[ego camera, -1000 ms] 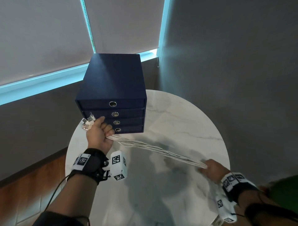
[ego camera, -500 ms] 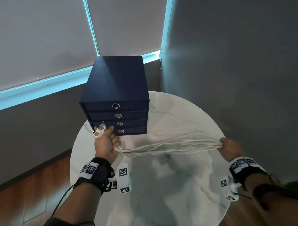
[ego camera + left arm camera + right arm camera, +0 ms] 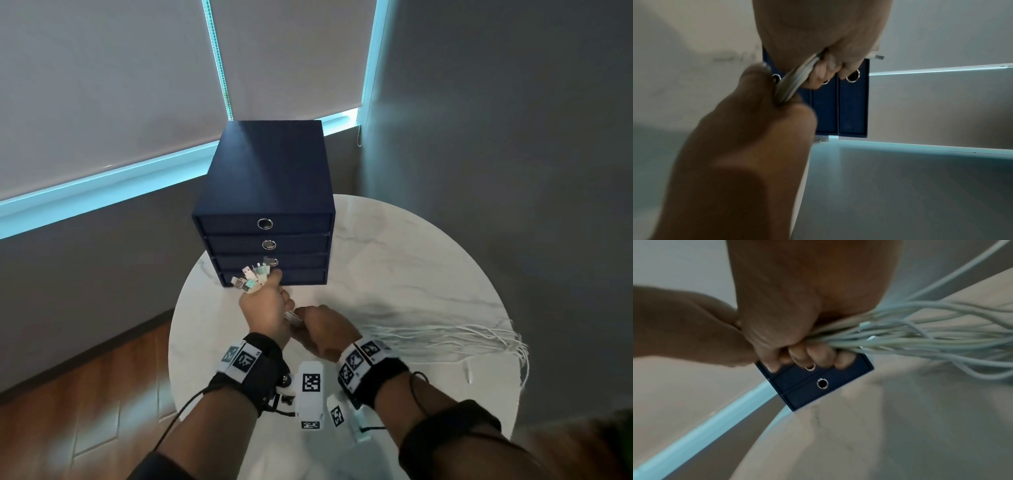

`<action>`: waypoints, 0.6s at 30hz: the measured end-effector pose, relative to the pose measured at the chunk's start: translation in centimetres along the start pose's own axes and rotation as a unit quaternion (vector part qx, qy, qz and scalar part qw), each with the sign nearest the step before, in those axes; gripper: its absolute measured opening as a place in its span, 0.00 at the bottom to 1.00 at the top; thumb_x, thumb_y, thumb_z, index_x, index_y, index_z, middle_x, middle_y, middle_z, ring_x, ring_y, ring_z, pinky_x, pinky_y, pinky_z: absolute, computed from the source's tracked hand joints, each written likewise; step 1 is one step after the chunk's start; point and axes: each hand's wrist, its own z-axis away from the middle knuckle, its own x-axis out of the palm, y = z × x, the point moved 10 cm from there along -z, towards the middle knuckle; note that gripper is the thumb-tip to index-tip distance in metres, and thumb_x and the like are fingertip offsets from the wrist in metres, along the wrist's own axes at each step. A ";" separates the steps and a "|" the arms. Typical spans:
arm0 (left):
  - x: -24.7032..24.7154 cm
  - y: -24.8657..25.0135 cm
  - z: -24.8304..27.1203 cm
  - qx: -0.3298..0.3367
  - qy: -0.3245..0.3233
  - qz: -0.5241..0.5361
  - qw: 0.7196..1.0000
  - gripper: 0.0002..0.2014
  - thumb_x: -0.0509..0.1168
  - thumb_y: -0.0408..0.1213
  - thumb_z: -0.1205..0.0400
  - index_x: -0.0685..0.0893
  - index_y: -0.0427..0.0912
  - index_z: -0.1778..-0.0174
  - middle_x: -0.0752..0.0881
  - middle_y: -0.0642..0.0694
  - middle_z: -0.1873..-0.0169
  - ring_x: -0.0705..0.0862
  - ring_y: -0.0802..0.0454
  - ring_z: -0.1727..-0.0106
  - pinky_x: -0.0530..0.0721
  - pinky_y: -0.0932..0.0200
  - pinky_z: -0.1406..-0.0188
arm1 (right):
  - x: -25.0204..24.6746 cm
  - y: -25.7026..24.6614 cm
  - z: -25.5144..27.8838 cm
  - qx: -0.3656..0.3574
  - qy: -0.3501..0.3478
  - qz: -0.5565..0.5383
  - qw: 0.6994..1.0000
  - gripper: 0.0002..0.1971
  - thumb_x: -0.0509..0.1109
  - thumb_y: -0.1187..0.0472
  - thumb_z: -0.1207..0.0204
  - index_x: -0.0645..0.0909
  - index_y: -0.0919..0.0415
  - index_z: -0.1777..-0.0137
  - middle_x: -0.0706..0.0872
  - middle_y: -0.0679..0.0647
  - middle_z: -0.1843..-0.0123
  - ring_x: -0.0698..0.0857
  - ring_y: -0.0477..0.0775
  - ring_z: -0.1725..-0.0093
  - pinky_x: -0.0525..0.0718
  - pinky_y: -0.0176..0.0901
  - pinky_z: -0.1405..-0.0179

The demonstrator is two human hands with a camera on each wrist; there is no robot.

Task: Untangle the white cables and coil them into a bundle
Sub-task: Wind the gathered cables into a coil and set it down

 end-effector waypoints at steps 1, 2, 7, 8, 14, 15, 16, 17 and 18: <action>-0.2 0.2 0.0 0.004 0.000 -0.006 1.000 0.11 0.70 0.26 0.20 0.77 0.42 0.64 0.72 0.48 0.79 0.69 0.56 0.84 0.68 0.63 0.84 | 0.2 0.1 0.1 0.003 0.011 0.013 1.000 0.17 0.61 0.45 0.18 0.82 0.58 0.49 0.89 0.62 0.52 0.87 0.66 0.53 0.84 0.51 0.56; -0.4 0.3 -0.1 0.011 -0.003 -0.010 1.000 0.11 0.70 0.25 0.20 0.77 0.41 0.64 0.74 0.48 0.79 0.70 0.55 0.84 0.71 0.62 0.82 | 0.4 0.4 0.2 0.008 0.014 0.023 1.000 0.19 0.58 0.43 0.17 0.81 0.58 0.51 0.88 0.62 0.54 0.86 0.66 0.56 0.84 0.51 0.58; -1.9 1.6 -1.1 0.076 -0.014 -0.090 0.993 0.19 0.78 0.24 0.26 0.80 0.42 0.45 0.86 0.41 0.64 0.83 0.48 0.74 0.86 0.54 0.70 | 0.8 1.1 0.7 0.007 -0.007 0.083 0.996 0.23 0.53 0.41 0.15 0.80 0.59 0.52 0.87 0.59 0.56 0.86 0.63 0.59 0.82 0.49 0.61; -2.1 1.9 -1.4 0.095 -0.023 -0.121 0.988 0.24 0.79 0.25 0.27 0.79 0.45 0.40 0.87 0.40 0.57 0.86 0.46 0.70 0.88 0.52 0.67 | 0.8 1.2 0.9 0.006 -0.010 0.082 0.997 0.22 0.55 0.42 0.16 0.81 0.60 0.52 0.87 0.60 0.56 0.86 0.63 0.58 0.81 0.48 0.62; -0.1 3.3 -1.5 0.174 -0.159 -0.316 0.919 0.29 0.77 0.23 0.28 0.82 0.53 0.35 0.88 0.43 0.52 0.88 0.52 0.60 0.90 0.52 0.61 | 0.5 2.8 2.1 0.023 -0.090 0.059 0.994 0.15 0.60 0.46 0.17 0.81 0.57 0.53 0.87 0.59 0.51 0.86 0.63 0.53 0.74 0.44 0.60; 0.5 3.2 -1.2 0.176 -0.186 -0.331 0.908 0.25 0.76 0.21 0.26 0.85 0.52 0.38 0.89 0.43 0.53 0.87 0.56 0.63 0.88 0.55 0.61 | 0.3 3.0 2.3 0.025 -0.106 0.055 0.993 0.14 0.60 0.46 0.18 0.80 0.55 0.54 0.87 0.57 0.51 0.86 0.62 0.52 0.75 0.44 0.59; 0.9 3.0 -0.9 0.176 -0.207 -0.344 0.899 0.22 0.74 0.20 0.25 0.88 0.50 0.42 0.89 0.44 0.54 0.86 0.58 0.65 0.87 0.57 0.61 | 0.2 3.3 2.4 0.027 -0.123 0.053 0.991 0.13 0.60 0.46 0.18 0.79 0.53 0.55 0.86 0.56 0.51 0.86 0.62 0.51 0.77 0.45 0.58; 1.3 2.7 -0.6 0.177 -0.224 -0.353 0.891 0.18 0.73 0.20 0.24 0.90 0.49 0.47 0.89 0.46 0.56 0.85 0.59 0.66 0.85 0.59 0.61 | 0.2 3.6 2.5 0.029 -0.140 0.055 0.988 0.12 0.61 0.45 0.18 0.78 0.52 0.55 0.86 0.55 0.51 0.85 0.61 0.50 0.79 0.45 0.55; 1.5 2.5 -0.5 0.178 -0.232 -0.359 0.886 0.14 0.73 0.21 0.23 0.91 0.46 0.52 0.89 0.48 0.59 0.85 0.59 0.66 0.84 0.60 0.61 | 0.1 4.1 2.6 0.035 -0.152 0.058 0.986 0.12 0.61 0.45 0.18 0.77 0.51 0.56 0.84 0.53 0.52 0.85 0.60 0.50 0.80 0.46 0.53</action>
